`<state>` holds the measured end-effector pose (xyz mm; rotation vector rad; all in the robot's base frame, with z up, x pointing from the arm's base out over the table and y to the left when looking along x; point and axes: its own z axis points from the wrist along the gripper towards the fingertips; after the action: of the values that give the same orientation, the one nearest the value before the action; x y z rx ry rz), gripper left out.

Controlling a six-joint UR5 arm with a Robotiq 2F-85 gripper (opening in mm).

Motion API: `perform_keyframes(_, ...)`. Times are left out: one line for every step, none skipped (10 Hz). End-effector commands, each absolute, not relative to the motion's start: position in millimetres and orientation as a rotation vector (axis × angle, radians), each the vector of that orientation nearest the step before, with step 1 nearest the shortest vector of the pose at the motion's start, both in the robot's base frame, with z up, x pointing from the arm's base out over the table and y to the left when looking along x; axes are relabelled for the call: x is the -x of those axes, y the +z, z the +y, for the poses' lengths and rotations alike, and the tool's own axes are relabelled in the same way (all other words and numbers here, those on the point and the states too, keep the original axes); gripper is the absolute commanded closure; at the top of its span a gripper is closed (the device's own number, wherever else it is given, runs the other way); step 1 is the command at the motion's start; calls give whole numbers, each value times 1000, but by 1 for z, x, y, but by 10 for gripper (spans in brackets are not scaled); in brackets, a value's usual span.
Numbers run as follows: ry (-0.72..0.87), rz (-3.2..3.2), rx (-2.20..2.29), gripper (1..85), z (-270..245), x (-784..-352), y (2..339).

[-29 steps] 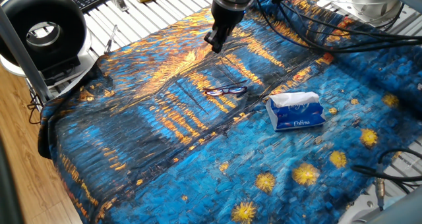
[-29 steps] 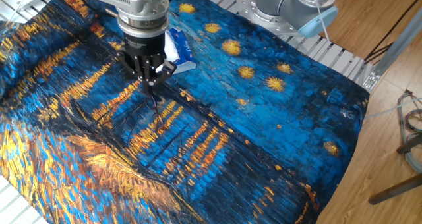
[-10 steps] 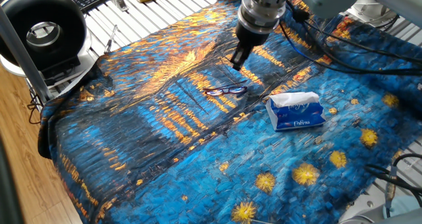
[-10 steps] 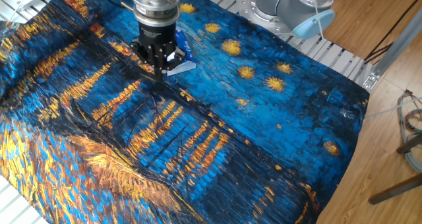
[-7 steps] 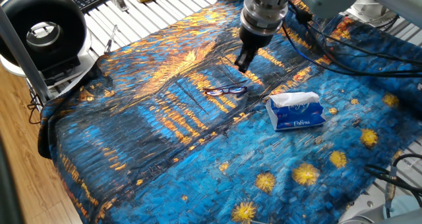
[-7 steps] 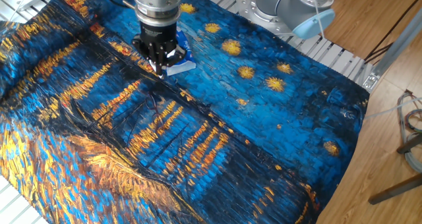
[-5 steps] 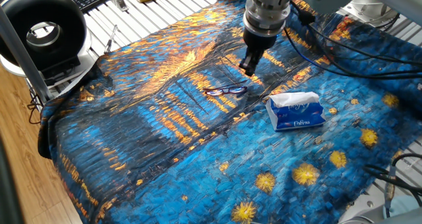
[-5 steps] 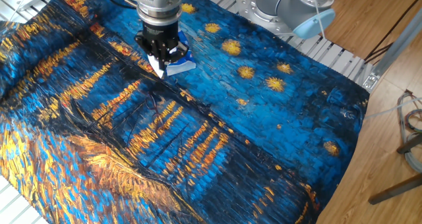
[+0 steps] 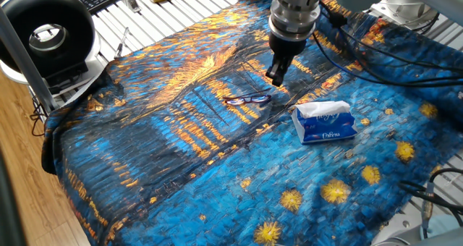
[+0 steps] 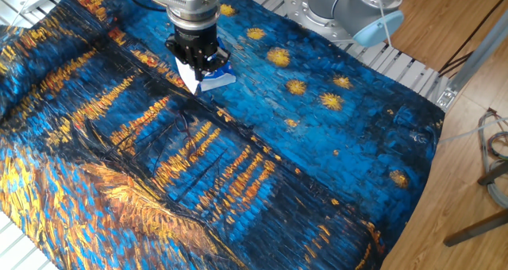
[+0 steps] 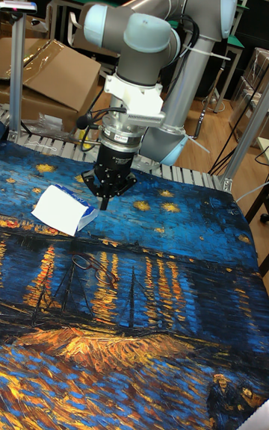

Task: Unfold the leg of the glasses (with one hand)

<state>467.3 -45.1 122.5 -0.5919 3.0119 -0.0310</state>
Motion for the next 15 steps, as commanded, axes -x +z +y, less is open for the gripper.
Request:
perform_keyframes(22, 2944, 686, 513, -35, -476, 110)
perform_keyframes(7, 2948, 683, 513, -35, -478, 101)
perform_keyframes(-2, 2942, 692, 517, -35, -481, 96)
perform_keyframes(8, 2929, 709, 517, -33, -485, 90)
perform_keyframes(7, 2921, 728, 517, -35, -488, 84)
perform_keyframes(5, 2919, 745, 510, -37, -490, 80)
perform_keyframes(1, 2918, 774, 510, -37, -490, 77)
perform_keyframes(-7, 2909, 805, 510, -39, -493, 72)
perform_keyframes(-13, 2895, 842, 513, -41, -497, 67)
perform_keyframes(-17, 2884, 853, 520, -42, -500, 62)
perform_keyframes(-20, 2873, 859, 527, -42, -504, 58)
perform_keyframes(-19, 2862, 867, 530, -42, -506, 54)
perform_keyframes(-21, 2859, 874, 530, -42, -507, 52)
perform_keyframes(-27, 2854, 887, 530, -43, -508, 51)
perform_keyframes(-23, 2845, 898, 530, -42, -510, 49)
